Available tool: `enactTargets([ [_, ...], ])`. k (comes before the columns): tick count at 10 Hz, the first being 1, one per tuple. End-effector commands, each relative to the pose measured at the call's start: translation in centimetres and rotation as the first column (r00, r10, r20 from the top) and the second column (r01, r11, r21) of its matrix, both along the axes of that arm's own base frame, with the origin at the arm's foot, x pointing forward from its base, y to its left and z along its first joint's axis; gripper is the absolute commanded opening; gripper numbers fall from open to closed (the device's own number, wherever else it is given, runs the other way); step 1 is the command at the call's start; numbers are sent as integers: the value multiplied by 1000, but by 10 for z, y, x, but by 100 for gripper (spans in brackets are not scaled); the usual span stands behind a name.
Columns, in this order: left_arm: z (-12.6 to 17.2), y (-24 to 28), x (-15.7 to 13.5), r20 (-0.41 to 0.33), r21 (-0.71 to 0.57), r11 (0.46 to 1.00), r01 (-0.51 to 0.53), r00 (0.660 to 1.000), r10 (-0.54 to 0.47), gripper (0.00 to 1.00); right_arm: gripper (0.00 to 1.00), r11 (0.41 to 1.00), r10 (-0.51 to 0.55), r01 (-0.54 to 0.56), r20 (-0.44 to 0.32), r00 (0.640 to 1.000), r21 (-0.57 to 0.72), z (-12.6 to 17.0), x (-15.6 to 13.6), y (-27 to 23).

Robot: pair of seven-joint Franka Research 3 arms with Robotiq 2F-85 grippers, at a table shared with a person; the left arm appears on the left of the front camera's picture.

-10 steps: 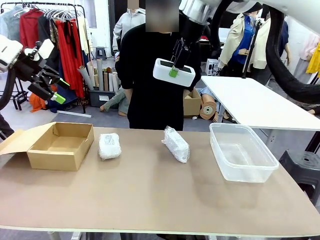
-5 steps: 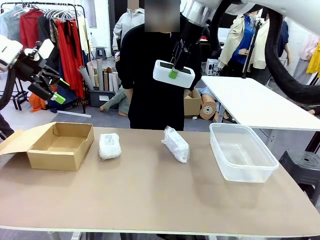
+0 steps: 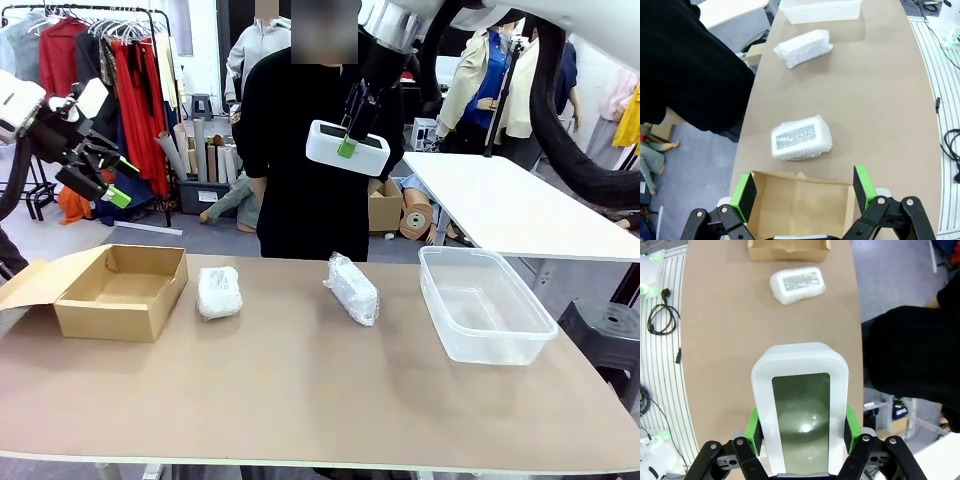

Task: Separate and place wrapped and unwrapped clocks.
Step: If the picked Digital clock is wrapped, place it in the Package Box ; if not, place it in the Organizing box.

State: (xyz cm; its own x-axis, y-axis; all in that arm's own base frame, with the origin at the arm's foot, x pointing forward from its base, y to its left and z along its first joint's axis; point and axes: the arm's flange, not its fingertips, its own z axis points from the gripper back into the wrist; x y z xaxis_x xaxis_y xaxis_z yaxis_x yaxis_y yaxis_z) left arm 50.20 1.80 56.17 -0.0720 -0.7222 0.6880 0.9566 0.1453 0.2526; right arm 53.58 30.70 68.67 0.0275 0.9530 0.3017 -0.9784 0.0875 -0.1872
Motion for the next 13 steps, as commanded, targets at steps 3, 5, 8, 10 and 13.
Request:
enactTargets([
  [3,0,0,0,1,-3,1000,0,1000,0,100,0,1000,-1,1,2,1000,4,4,-2,-1],
  [5,0,0,0,1,-3,1000,0,1000,0,100,0,1000,-1,1,2,1000,4,4,-2,-1],
  [8,0,0,0,1,-3,1000,0,1000,0,100,0,981,-180,175,-59,982,-79,14,3,-25],
  [10,0,0,0,1,-3,1000,0,1000,0,100,0,940,-311,299,-55,949,-167,24,-4,-61],
  [13,0,0,0,1,-3,1000,0,1000,0,100,0,869,-474,443,-111,874,-222,14,-28,-117],
])
